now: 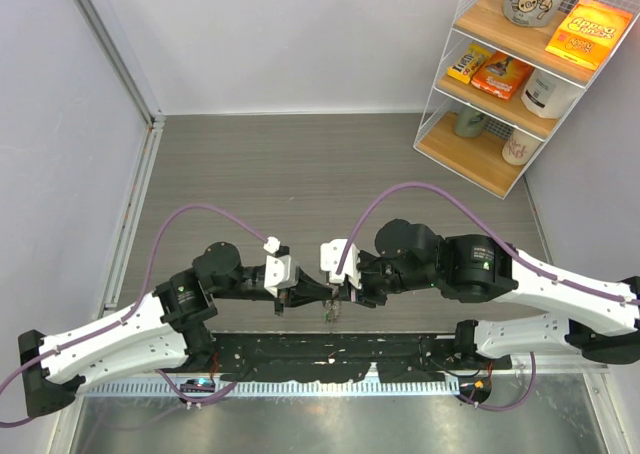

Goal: Put the keys on the keyring

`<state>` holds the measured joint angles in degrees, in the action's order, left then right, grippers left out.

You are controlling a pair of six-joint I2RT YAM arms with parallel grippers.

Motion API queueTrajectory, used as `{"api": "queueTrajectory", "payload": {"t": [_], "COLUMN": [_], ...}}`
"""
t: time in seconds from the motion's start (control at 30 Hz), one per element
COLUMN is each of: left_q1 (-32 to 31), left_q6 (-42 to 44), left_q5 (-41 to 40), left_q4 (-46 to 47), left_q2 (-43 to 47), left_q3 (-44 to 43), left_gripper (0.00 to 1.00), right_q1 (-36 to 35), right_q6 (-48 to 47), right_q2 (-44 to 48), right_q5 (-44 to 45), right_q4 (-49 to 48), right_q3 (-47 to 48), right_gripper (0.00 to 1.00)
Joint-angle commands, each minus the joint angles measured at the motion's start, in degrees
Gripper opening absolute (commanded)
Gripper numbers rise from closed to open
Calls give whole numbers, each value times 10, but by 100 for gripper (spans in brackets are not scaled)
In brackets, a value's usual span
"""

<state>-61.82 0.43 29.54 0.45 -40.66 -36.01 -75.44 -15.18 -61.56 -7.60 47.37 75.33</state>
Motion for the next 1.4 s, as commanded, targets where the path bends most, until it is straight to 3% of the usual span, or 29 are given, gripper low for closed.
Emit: {"api": "queueTrajectory", "payload": {"t": [0.0,0.5,0.57,0.67,1.13,1.37], "left_q1": [-1,-1,-1,-1,-1,-1], "left_q6": [-1,-1,-2,-1,-18,-20], "left_q5": [0,-6,-6,-7,-29,-45], "left_q4": [24,22,22,23,55,116], "left_q2": [12,22,23,23,50,110], "left_q3": [-28,-25,-25,-24,0,49], "left_gripper": [0,0,0,0,0,29], "right_q1": [-4,-4,-5,-5,-11,-16], "right_q6": [-8,-13,-13,-15,6,35], "right_q2": [-2,-11,-12,-14,30,85], "right_q5": [-9,-13,-14,-14,-1,27], "right_q4": [-30,-31,-33,-34,-110,-184], "right_q3": [18,15,13,10,-41,-96], "right_gripper": [33,24,21,6,6,6]}}
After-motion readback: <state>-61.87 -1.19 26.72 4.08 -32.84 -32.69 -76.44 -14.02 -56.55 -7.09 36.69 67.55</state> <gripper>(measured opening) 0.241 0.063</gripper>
